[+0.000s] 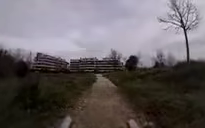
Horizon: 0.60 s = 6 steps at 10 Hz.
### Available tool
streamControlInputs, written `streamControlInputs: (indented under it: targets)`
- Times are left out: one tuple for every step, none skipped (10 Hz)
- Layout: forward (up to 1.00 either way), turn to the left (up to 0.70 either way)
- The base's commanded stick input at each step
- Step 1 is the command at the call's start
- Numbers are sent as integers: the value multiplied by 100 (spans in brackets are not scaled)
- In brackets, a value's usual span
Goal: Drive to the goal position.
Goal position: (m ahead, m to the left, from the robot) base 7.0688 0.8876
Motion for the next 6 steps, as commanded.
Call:
streamControlInputs:
  targets:
    - [50,0]
    - [50,0]
    - [50,0]
    - [50,0]
    - [50,0]
    - [50,0]
